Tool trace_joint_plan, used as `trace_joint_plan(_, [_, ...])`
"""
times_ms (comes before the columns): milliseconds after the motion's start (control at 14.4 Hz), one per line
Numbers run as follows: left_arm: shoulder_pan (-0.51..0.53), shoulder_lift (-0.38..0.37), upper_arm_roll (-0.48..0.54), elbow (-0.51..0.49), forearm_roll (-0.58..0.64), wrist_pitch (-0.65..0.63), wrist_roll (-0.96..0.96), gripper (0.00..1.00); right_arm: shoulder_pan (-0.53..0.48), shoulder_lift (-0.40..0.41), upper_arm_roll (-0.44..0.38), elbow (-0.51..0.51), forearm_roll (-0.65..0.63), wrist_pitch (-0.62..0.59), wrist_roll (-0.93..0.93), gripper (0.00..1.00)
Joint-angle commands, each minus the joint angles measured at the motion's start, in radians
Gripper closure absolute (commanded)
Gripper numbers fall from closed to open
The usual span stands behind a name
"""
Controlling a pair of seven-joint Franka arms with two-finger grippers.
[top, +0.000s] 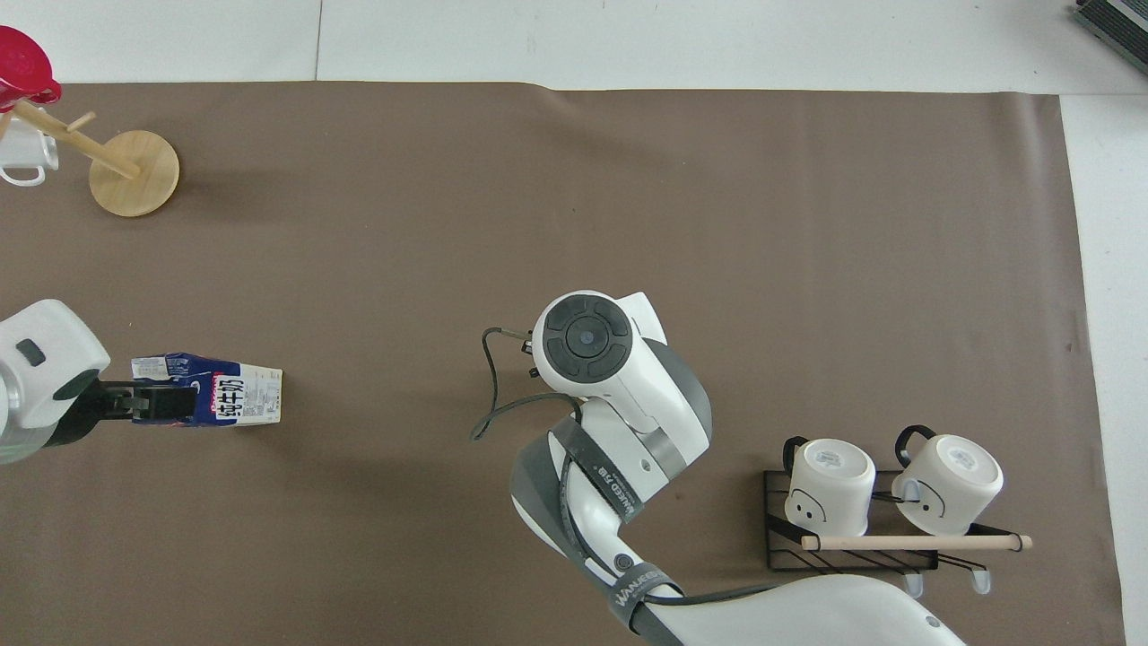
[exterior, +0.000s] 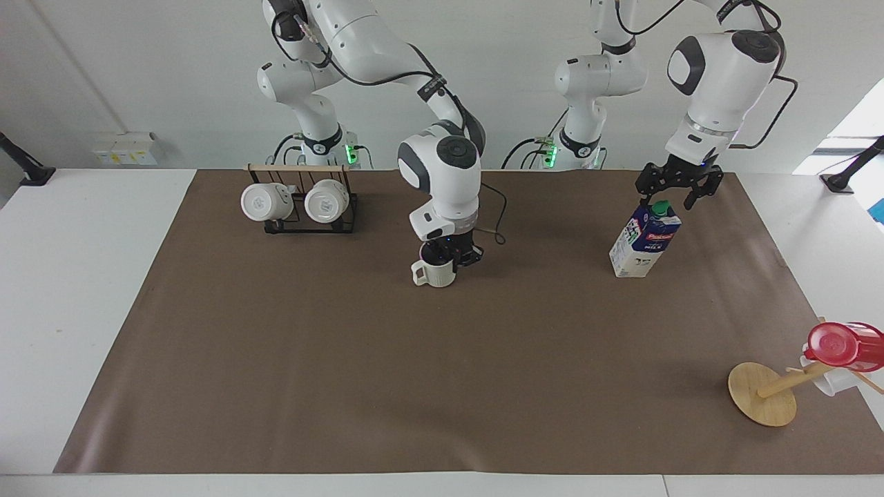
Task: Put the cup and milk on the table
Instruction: 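Carry the mug toward the table center while the left gripper reaches the carton, then lower the mug onto the table center while the left gripper grasps the carton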
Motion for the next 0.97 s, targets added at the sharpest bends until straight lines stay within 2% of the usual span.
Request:
trace_joint_plan(0, [-0.002, -0.032, 0.000, -0.042, 0.014, 0.036, 0.008, 0.00, 0.002, -0.007, -0.001, -0.007, -0.028, 0.008, 0.039, 0.90])
trace_joint_plan(69, [-0.002, -0.030, 0.000, -0.048, 0.014, 0.040, 0.008, 0.00, 0.002, -0.005, -0.001, -0.007, -0.026, 0.011, 0.041, 0.71])
trace_joint_plan(139, [-0.002, -0.032, 0.000, -0.064, 0.014, 0.060, 0.008, 0.00, 0.002, -0.005, -0.001, -0.007, -0.026, 0.014, 0.041, 0.57])
trace_joint_plan(278, [-0.001, -0.032, 0.000, -0.080, 0.014, 0.082, 0.008, 0.00, 0.002, -0.007, -0.001, -0.007, -0.029, 0.011, 0.041, 0.33])
trace_joint_plan(416, [-0.002, -0.024, 0.000, -0.082, 0.014, 0.094, 0.008, 0.00, 0.005, -0.007, -0.002, 0.002, -0.037, 0.008, 0.044, 0.14])
trace_joint_plan(486, [-0.002, -0.023, 0.000, -0.080, 0.014, 0.097, 0.008, 0.00, 0.012, -0.007, -0.004, 0.002, -0.080, 0.009, 0.059, 0.00])
trace_joint_plan(625, [-0.004, -0.021, -0.001, -0.082, 0.014, 0.102, 0.008, 0.00, 0.009, -0.024, -0.002, 0.005, -0.153, 0.008, 0.074, 0.00])
trace_joint_plan(902, [-0.004, -0.014, -0.001, -0.130, 0.014, 0.175, 0.007, 0.00, -0.023, -0.102, -0.016, 0.020, -0.148, -0.008, 0.058, 0.00])
